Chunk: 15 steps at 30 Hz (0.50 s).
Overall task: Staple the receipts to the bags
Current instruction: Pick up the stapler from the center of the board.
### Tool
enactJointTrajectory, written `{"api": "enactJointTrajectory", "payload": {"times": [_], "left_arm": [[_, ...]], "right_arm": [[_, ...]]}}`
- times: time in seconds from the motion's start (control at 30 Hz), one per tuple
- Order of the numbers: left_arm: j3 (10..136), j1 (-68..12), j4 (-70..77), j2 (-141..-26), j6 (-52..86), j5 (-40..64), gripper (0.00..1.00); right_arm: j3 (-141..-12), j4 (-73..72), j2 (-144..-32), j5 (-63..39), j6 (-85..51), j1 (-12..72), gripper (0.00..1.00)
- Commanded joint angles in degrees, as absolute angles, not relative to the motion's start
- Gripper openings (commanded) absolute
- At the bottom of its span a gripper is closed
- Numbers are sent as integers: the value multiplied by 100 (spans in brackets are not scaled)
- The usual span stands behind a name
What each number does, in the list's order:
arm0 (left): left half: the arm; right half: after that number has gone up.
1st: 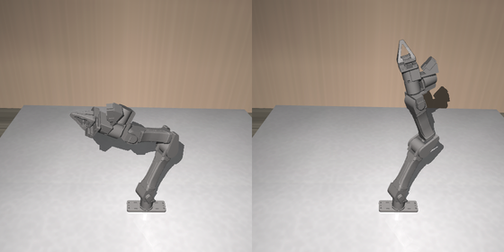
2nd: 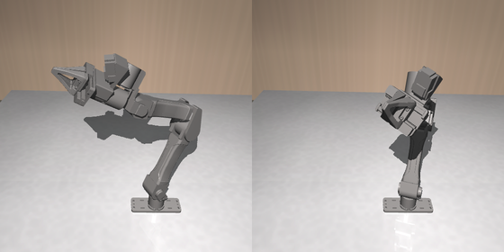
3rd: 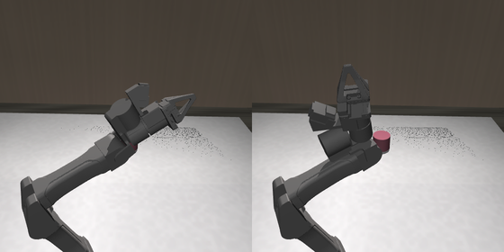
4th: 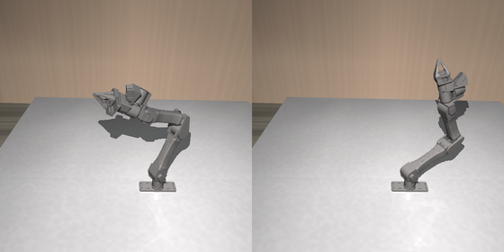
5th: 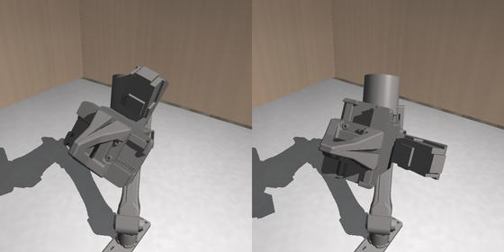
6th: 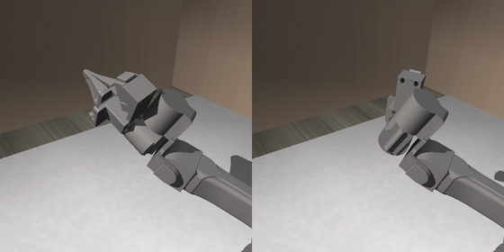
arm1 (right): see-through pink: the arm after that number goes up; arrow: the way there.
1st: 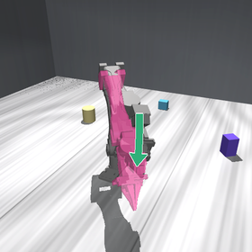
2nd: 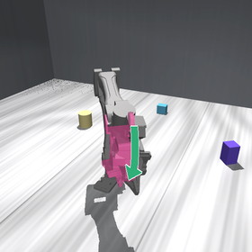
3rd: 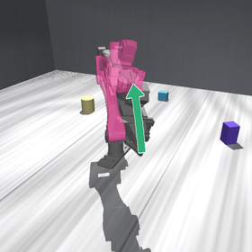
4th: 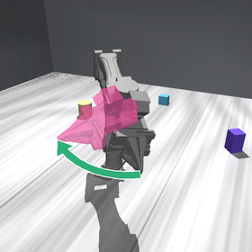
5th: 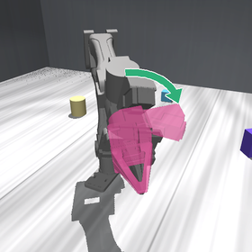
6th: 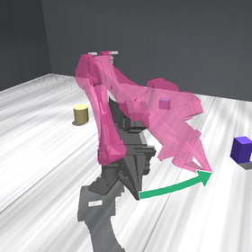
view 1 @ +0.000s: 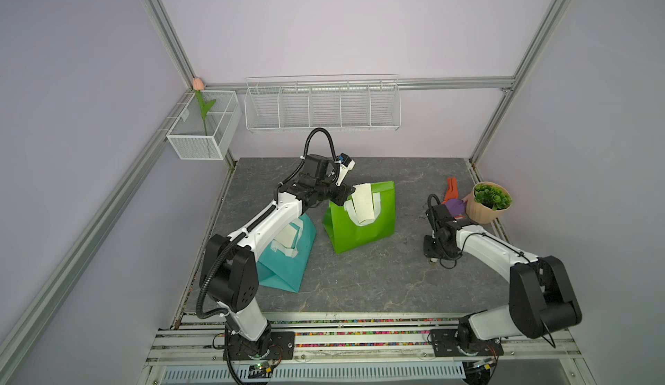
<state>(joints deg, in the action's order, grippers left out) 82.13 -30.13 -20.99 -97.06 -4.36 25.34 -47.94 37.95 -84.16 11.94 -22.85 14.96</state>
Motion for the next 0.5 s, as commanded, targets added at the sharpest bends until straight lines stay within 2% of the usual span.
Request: {"api": "enactJointTrajectory", "payload": {"times": [0.0, 0.2, 0.23, 0.3, 0.33, 0.47], "left_arm": [[8110, -3046, -2354, -9573, -461, 2389, 0], [8130, -3042, -2400, -9563, -479, 2362, 0], [8125, -3043, -2402, -9563, -485, 2366, 0], [8121, -3042, -2391, -9564, -488, 2362, 0], [8115, -3041, -2391, -9580, -492, 2364, 0], [8120, -3049, -2402, -9633, -519, 2358, 0]], "right_arm": [[-4829, 3648, -8624, 990, -2355, 1442, 36], [-4931, 3705, -8867, 923, -2312, 1424, 34], [-4931, 3700, -8853, 940, -2319, 1424, 30], [-4947, 3721, -8783, 1020, -2321, 1424, 11], [-4981, 3765, -8715, 1069, -2316, 1432, 7], [-5319, 4138, -8284, 1240, -2191, 1592, 7]]}}
